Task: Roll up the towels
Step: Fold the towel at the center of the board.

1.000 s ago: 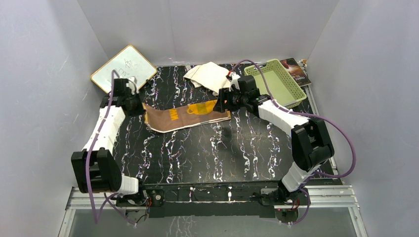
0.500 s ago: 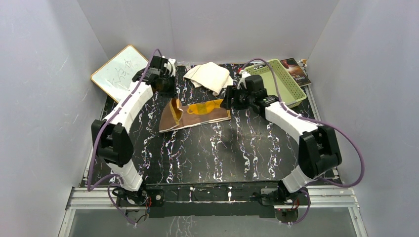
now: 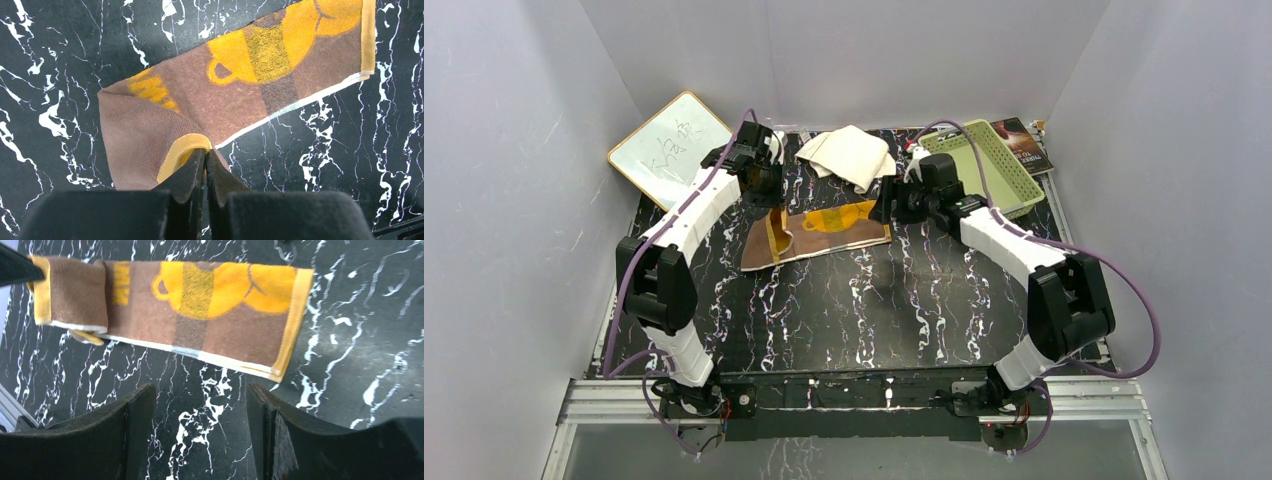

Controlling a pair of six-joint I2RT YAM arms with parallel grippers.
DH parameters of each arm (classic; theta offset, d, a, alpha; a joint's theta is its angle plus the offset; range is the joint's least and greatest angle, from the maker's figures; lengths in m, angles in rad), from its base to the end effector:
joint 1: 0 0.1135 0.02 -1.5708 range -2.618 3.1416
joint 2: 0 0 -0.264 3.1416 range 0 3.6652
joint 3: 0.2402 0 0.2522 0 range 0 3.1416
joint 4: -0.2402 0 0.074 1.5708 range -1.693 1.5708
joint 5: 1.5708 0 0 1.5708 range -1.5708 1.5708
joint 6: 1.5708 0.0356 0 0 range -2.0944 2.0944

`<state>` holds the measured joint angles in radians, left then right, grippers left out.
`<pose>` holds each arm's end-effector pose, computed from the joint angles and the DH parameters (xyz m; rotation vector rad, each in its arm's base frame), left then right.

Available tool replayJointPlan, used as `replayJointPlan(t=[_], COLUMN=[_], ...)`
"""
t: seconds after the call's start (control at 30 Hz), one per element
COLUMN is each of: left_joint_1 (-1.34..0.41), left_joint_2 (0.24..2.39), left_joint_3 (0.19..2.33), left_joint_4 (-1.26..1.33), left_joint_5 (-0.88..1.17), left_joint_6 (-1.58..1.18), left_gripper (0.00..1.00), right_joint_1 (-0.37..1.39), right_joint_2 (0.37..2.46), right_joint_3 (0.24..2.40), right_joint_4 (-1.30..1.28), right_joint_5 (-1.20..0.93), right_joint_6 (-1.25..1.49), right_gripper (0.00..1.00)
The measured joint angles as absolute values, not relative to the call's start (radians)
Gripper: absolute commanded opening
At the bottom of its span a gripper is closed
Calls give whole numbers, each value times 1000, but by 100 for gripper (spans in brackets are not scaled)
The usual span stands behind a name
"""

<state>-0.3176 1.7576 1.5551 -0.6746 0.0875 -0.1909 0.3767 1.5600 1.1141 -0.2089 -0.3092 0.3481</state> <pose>0.3705 -0.1251 0.2982 0.1955 2.4640 -0.3294 0.3211 0.1387 0.2603 -0.2082 2.2824 0.7323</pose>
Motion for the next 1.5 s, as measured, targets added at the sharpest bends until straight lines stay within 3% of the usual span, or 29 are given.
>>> replayJointPlan(t=[0.3,0.33,0.4,0.43,0.5,0.6,0.77,1.17,1.27,1.4,1.5], left_joint_1=[-276,-255,-189,-146,-62,33,28,25,27,31,31], left_joint_2=[1691,1672,1618,1586,1535,1503,1487,1455,1469,1496,1522], left_joint_3=[1483,1467,1413,1382,1329,1287,1229,1076,1028,946,888], left_joint_4=[-675,-673,-662,-655,-649,-652,-623,-548,-501,-397,-319], left_joint_5=[47,45,35,20,-21,-92,-89,-13,70,215,309], left_joint_6=[-183,-183,-184,-184,-189,-206,-214,-214,-236,-295,-340], left_gripper=[0,4,46,61,72,77,80,77,75,72,69], right_joint_1=[438,437,436,435,436,436,437,437,434,413,386], right_joint_2=[1624,1635,1660,1673,1695,1726,1783,2012,2055,2096,2107], right_joint_3=[1114,1114,1115,1116,1118,1128,1186,1392,1420,1424,1406], right_joint_4=[-197,-195,-191,-191,-189,-191,-186,-186,-182,-175,-159], right_joint_5=[-318,-318,-318,-319,-321,-322,-323,-307,-315,-353,-374], right_joint_6=[338,338,338,338,338,338,330,279,266,264,273], right_gripper=[65,65,65,65,65,65,65,65,52,2,0])
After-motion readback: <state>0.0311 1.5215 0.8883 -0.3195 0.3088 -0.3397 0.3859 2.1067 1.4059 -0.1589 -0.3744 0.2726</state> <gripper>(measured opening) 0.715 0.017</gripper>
